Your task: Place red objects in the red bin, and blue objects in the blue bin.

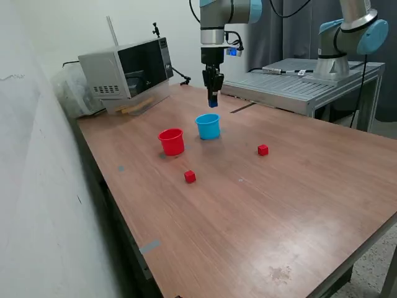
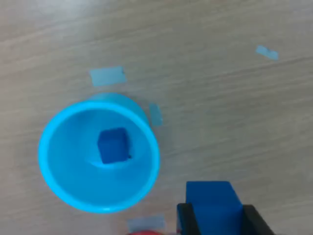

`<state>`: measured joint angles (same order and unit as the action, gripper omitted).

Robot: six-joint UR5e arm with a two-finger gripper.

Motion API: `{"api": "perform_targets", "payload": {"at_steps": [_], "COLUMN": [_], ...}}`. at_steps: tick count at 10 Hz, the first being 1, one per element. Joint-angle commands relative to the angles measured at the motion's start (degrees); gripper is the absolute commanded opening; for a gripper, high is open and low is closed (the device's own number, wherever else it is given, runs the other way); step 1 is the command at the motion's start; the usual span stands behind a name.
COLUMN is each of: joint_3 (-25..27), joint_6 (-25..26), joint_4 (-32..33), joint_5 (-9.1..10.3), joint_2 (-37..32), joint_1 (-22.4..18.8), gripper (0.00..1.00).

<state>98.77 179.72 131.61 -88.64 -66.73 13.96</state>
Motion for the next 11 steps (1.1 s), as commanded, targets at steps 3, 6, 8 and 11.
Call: {"api": "perform_targets", "payload": {"at_steps": [3,6,8,11], "joint_3": [2.74,2.65,2.21,1.95], "joint_6": [-2.61,-4.11,-5.34,-5.34], "joint_4": [0.06,0.32,0.41,0.58], "joint_5": [-0.04,-0.04,0.04,-0.04], "joint_2": [-0.6,-0.6,0.01,3.08], "joint_1": [3.18,4.93,5.11,5.12], "gripper": [0.0,0.0,0.0,0.0]}}
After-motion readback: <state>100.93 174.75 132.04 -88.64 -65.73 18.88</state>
